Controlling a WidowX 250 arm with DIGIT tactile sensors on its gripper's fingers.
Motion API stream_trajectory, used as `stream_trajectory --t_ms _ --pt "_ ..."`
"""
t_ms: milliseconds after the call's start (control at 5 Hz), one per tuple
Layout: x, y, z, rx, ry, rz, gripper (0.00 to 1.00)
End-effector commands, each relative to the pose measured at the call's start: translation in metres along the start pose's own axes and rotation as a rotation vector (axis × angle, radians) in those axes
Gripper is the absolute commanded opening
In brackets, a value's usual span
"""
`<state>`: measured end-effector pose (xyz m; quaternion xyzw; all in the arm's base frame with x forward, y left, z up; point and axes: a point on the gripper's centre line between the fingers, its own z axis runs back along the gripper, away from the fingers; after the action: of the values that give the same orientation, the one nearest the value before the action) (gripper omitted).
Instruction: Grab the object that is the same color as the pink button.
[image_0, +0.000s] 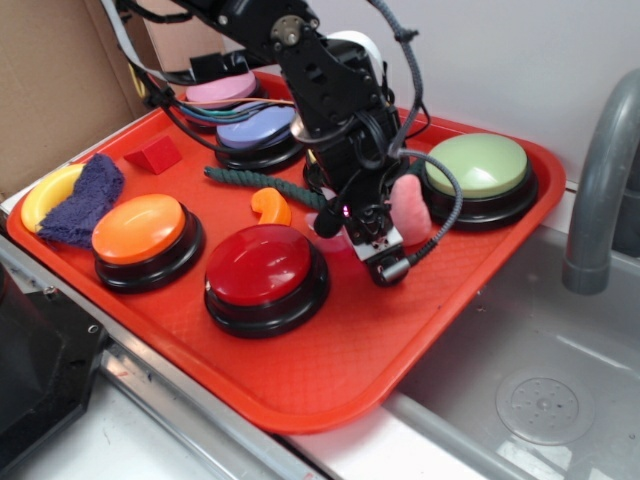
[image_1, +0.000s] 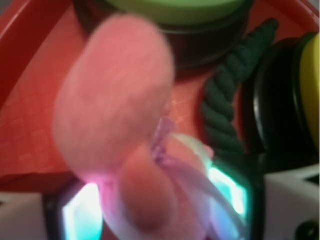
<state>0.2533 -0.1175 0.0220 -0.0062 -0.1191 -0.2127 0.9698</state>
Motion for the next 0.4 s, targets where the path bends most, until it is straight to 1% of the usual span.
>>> stream_trajectory --t_ms 0,200 --pt "0.005 0.010 0.035 0.035 -0.025 0.132 0.00" --pt "0.001 0.019 0.067 0.081 -0.015 0.308 0.00"
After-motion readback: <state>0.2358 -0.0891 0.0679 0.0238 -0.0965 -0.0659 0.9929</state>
